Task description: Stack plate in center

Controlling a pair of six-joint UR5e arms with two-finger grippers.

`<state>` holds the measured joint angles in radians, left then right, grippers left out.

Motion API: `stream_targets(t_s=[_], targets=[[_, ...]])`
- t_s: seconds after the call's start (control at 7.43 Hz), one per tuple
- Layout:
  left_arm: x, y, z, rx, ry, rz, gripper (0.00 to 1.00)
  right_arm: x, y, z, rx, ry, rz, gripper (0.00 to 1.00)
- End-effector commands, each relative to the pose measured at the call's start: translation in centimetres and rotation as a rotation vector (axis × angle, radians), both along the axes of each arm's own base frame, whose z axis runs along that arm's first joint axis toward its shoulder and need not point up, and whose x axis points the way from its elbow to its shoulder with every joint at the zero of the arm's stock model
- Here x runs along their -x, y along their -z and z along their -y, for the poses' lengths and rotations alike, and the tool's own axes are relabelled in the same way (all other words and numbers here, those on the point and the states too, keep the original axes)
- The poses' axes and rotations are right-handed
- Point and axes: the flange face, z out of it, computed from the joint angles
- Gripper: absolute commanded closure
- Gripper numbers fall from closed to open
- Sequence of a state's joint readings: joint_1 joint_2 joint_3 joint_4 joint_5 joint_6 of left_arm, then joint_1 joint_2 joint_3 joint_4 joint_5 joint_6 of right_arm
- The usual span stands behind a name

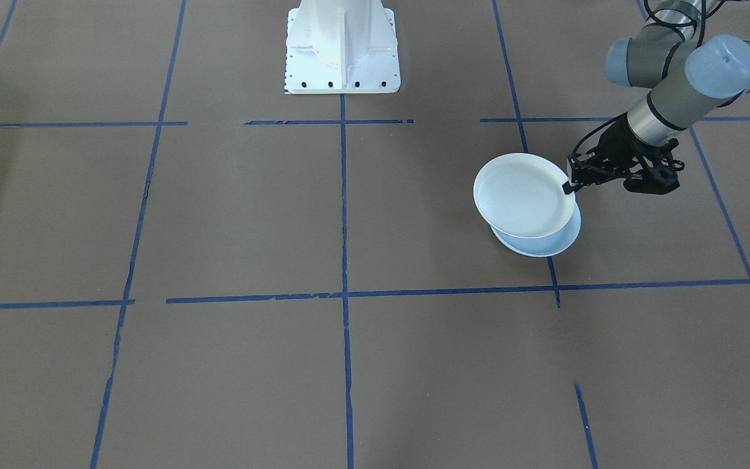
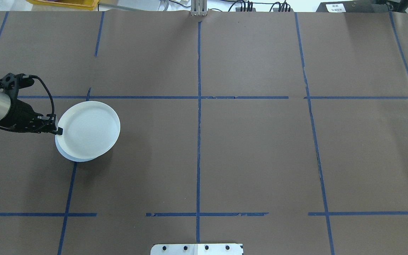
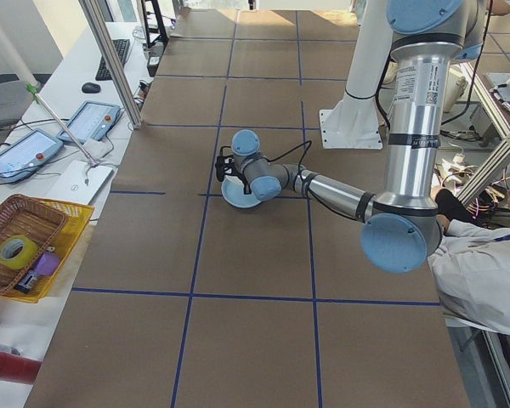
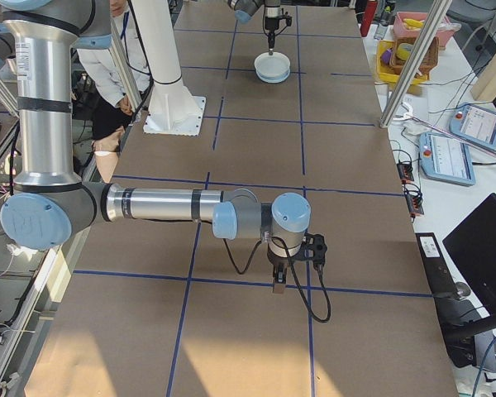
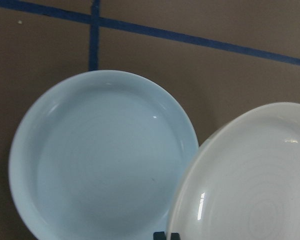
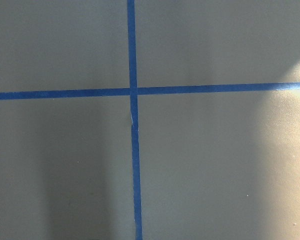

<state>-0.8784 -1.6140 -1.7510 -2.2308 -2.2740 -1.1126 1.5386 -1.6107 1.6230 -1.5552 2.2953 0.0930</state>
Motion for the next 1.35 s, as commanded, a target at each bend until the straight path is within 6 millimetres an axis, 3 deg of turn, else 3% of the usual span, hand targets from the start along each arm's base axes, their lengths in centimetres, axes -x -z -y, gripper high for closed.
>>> stream_targets(t_s=[0.0,0.13,0.27,0.4,0.54,0.67,0.94,1.08,1.21], targets=[[0.0,-2.0,-0.1,0.005,-0.05,-0.036,1.0,0.0,0.0,0.0,0.0,0.001,0.0,0.0],[-0.2,-4.1,0.1,0.004,-0.05,-0.038,1.0,0.0,0.0,0.0,0.001,0.0,0.001,0.0],[-0.2,-5.0,0.2,-0.002,-0.049,-0.045,0.85,0.0,0.0,0.0,0.001,0.0,0.0,0.0],[-0.2,-4.9,0.2,0.0,-0.045,-0.045,0.01,0.0,0.0,0.0,0.0,0.001,0.001,0.0],[0.1,-4.8,0.2,0.0,-0.042,-0.048,0.0,-0.1,0.0,0.0,0.0,-0.001,0.0,0.0],[1.8,-4.6,1.0,0.003,-0.021,-0.059,0.0,0.0,0.0,0.0,0.001,0.0,0.0,0.0],[6.6,-4.5,2.9,0.026,0.018,-0.093,0.0,0.0,0.0,0.0,0.0,0.001,0.0,0.0],[8.7,-5.3,3.2,-0.012,0.031,-0.082,0.0,0.0,0.0,0.0,0.001,0.0,0.001,0.0],[12.1,-7.5,2.8,-0.101,0.023,-0.049,0.0,0.0,0.0,0.0,0.0,0.001,0.001,0.0]])
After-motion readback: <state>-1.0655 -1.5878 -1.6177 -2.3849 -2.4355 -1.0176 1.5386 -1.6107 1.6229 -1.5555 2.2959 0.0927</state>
